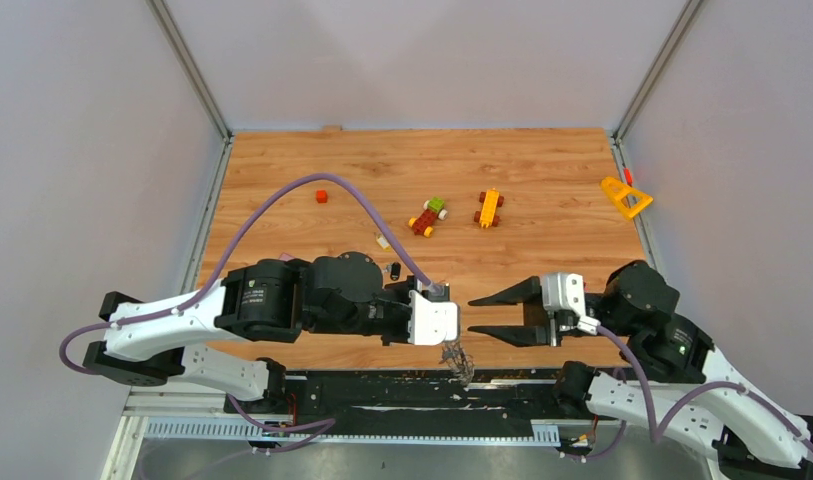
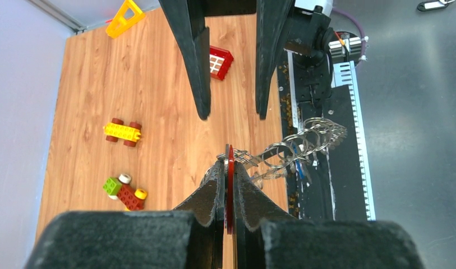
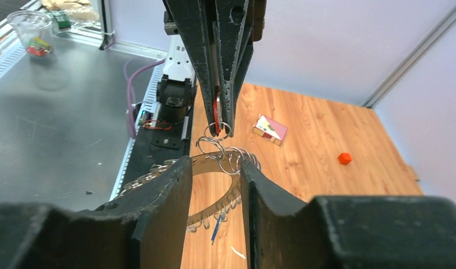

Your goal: Remove the keys from the keyring

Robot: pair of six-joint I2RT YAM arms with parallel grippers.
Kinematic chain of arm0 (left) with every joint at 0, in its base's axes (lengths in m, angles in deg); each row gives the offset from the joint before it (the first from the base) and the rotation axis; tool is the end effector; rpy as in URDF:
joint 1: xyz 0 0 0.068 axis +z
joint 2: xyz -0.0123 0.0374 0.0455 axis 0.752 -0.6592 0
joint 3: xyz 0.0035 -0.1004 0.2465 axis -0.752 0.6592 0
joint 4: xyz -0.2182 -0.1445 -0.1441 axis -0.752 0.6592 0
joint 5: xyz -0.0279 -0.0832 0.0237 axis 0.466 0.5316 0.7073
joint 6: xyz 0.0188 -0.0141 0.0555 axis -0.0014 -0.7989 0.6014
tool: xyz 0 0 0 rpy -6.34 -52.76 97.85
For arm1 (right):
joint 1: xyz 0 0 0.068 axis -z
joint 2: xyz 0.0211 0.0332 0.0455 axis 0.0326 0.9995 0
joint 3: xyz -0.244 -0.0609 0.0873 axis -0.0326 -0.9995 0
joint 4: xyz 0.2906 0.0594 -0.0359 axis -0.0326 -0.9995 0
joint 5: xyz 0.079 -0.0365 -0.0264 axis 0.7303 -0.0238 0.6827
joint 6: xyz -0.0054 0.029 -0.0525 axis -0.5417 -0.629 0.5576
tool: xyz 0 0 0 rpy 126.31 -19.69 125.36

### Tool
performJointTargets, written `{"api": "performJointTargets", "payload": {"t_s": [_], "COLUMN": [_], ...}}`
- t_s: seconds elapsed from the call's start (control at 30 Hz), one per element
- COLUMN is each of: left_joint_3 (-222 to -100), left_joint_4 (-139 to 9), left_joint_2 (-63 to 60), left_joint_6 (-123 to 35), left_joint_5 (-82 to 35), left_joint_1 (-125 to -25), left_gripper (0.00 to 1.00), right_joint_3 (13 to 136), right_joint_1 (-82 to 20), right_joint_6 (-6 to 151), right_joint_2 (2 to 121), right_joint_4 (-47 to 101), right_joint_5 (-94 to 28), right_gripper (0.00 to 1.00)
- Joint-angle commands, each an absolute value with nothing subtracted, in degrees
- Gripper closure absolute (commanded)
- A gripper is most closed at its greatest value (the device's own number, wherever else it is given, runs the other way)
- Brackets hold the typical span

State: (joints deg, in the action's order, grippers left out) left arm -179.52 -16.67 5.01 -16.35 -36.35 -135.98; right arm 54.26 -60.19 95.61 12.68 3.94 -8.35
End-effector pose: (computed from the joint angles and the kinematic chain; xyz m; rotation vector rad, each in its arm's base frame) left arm 0.0170 -0.2738 0.4684 1.5802 1.3176 -0.7114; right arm 0.0612 0.1440 0.4137 -1.3458 1.0172 1.0015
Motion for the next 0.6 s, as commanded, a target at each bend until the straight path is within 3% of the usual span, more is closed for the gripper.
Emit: {"api": "performJointTargets", "payload": {"t_s": [0.0,0.23,0.57], "left_joint_3": [-180.7,-181.9,-184.4], "left_joint_4": [-21.2,-20.7,-19.8], "left_joint_2": [6.7,4.9,1.4], "left_joint_6": [-16.6,-20.3,-28.0], "left_joint_5": [-37.1,-44.2,-57.3], "left_joint_1": [-135.8,-135.8,-135.7], "left_gripper": [1.00,1.00,1.00], "right_joint_3": [53.1,51.3,50.7], "right_joint_1": [-60.4,-60.4,-60.4], "right_joint_6": [95.1,91.7,82.7], "right_joint_2": [9.9,6.4,7.9], "right_joint_4": [5.7,7.3,7.5], "right_joint_5": [-13.1,-17.4,-25.2], "right_gripper": [0.60,0.55,0.64]}}
